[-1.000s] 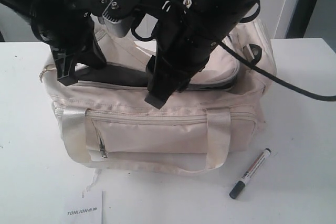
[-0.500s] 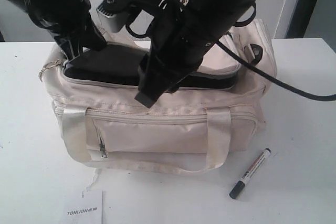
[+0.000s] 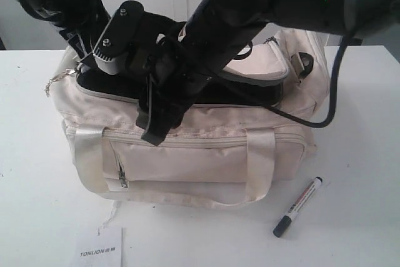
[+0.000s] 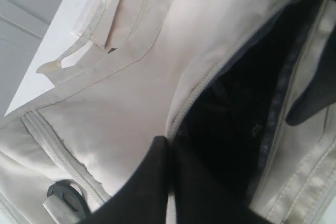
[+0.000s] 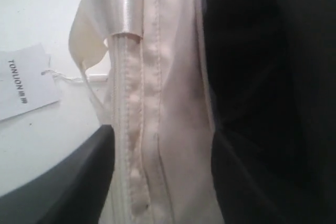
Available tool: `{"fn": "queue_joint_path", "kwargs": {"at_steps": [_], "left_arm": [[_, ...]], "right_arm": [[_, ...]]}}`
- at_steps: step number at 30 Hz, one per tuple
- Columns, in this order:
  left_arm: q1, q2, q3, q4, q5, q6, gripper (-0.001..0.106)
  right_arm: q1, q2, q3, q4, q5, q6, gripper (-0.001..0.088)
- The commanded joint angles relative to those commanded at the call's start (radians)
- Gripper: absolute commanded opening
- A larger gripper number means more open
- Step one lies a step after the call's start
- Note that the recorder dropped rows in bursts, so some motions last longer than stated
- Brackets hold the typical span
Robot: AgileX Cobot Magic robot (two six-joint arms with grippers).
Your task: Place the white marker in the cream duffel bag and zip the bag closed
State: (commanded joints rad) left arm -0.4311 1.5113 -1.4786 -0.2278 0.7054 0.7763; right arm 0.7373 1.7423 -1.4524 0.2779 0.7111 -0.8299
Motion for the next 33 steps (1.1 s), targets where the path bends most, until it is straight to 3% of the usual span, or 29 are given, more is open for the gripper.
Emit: {"fn": "queue_joint_path", "kwargs": {"at_steps": [7, 16, 19, 29, 33], "left_arm": [[0.000, 0.000, 0.000, 0.000, -0.002, 0.000, 0.000], [0.000, 0.000, 0.000, 0.000, -0.002, 0.000, 0.000], [0.000, 0.000, 0.000, 0.000, -0.002, 0.000, 0.000], [0.000, 0.000, 0.000, 0.018, -0.003, 0.000, 0.000], [0.000, 0.000, 0.000, 0.023, -0.003, 0.000, 0.000]], "right_arm": [[0.000, 0.025, 0.000, 0.009, -0.082, -0.021, 0.0574], [0.000, 0.095, 0.000, 0.170, -0.155, -0.023, 0.0561], [0.000, 0.107, 0.000, 0.174, -0.131, -0.023, 0.0483], [0.000, 0.112, 0.000, 0.163, -0.087, -0.023, 0.0027], [0.000, 0.101, 0.000, 0.159, -0.067, -0.023, 0.0000]]}}
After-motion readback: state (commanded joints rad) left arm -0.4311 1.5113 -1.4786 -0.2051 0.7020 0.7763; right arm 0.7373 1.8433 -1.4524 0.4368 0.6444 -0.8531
